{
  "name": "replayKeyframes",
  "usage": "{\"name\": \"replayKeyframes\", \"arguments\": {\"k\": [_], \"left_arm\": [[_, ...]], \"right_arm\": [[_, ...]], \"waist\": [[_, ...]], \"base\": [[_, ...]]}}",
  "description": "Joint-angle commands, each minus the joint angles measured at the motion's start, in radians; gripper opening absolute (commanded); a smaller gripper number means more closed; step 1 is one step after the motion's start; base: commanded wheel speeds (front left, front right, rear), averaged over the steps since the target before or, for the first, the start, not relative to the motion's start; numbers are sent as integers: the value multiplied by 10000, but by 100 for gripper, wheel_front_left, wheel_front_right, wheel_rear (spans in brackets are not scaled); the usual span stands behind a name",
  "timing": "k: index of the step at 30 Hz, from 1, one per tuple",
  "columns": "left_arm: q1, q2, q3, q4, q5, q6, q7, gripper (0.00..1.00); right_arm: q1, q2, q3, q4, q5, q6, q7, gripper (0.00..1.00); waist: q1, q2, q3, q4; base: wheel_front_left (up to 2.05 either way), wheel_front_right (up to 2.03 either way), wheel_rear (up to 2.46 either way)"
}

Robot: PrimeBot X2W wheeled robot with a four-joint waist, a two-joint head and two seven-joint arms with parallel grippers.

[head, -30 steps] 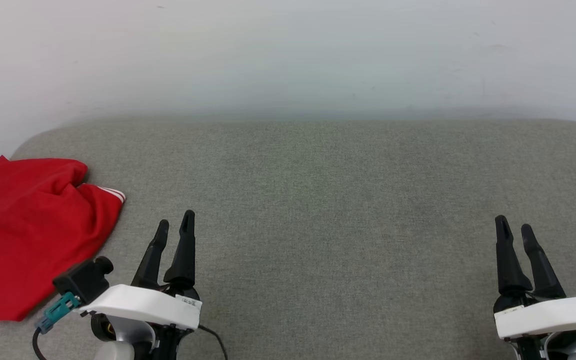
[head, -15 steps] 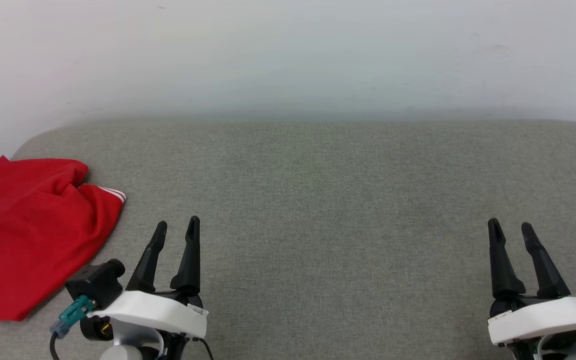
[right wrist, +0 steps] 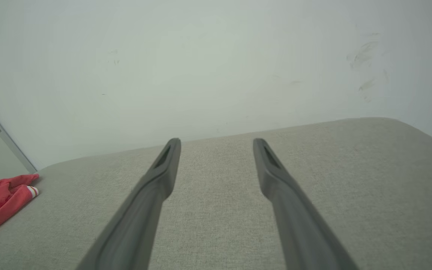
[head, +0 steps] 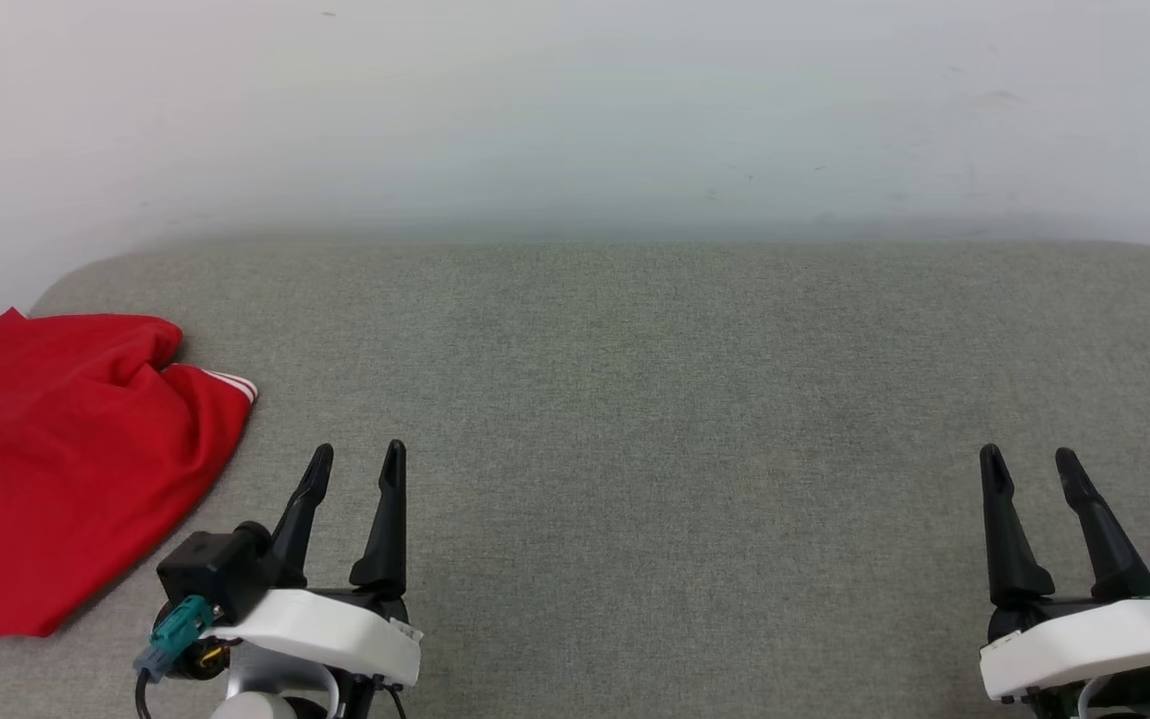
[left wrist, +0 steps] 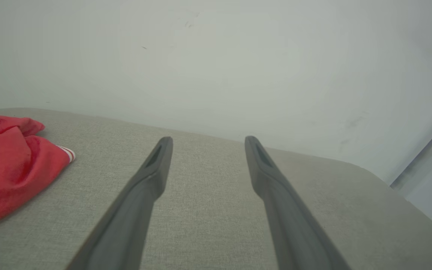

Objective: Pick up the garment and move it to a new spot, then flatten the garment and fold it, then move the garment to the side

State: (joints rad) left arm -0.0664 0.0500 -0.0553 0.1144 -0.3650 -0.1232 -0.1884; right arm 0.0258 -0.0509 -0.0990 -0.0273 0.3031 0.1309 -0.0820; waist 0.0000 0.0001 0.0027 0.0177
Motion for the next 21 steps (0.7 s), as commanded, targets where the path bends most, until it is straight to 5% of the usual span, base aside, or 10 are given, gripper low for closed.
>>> {"name": "replayKeyframes", "arguments": {"k": [1, 21], "left_arm": [[-11, 6, 15, -20, 353, 15, -120, 100], [-68, 4, -44, 390, 1831, 149, -506, 100]], "right_arm": [[67, 2, -29, -173, -343, -2, 22, 100], [170, 8, -117, -304, -1557, -4, -59, 100]], "waist": [[0, -1, 2, 5], [0, -1, 22, 49]], "base": [[0, 0, 0], [0, 0, 0]]}}
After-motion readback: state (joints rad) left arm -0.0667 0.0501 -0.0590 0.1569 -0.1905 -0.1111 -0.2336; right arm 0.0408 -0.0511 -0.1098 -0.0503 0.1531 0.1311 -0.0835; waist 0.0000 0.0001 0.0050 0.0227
